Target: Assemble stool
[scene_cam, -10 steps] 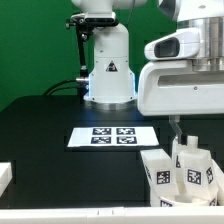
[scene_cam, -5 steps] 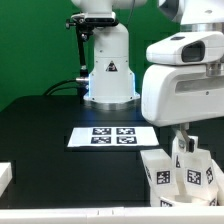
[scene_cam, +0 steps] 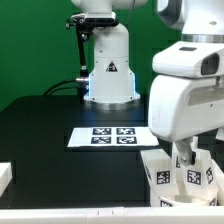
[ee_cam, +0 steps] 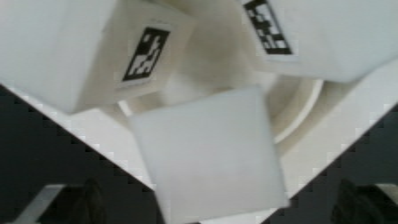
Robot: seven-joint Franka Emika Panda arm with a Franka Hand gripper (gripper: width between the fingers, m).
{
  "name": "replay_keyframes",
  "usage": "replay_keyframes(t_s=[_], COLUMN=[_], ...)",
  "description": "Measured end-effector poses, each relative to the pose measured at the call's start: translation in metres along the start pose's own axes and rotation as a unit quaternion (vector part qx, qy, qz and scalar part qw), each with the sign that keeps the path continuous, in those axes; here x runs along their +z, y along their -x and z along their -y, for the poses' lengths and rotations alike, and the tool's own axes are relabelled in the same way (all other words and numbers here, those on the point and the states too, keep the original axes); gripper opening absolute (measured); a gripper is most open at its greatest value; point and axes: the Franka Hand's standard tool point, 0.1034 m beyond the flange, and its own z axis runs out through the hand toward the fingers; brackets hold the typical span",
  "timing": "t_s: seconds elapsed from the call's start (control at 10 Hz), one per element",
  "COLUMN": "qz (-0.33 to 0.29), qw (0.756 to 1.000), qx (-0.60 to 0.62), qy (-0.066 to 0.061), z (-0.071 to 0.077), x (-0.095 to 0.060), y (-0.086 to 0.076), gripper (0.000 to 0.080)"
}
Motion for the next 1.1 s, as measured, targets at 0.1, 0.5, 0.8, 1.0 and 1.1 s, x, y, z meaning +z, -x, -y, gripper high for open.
replay_keyframes(t_s=[0.1, 0.5, 0.8, 1.0, 1.1], qz=[0.005, 0.008, 0.008, 0.006, 0.003], qw=[1.000, 1.000, 0.991, 0.968, 0.938], qx=[0.001, 0.030, 0.131, 0.250, 0.348], qy=[-0.003, -0.005, -0.005, -0.003, -0.008], z=[0.0051, 0.0078, 0.0075, 0.0024, 0.0019], x=[0.0074, 0.0141, 0.0141, 0.0141, 0.0143], y=[0.0000, -0.0017, -0.0017, 0.0003, 0.0005], gripper=[0.0649, 0.0506, 0.0335, 0.0335, 0.0335])
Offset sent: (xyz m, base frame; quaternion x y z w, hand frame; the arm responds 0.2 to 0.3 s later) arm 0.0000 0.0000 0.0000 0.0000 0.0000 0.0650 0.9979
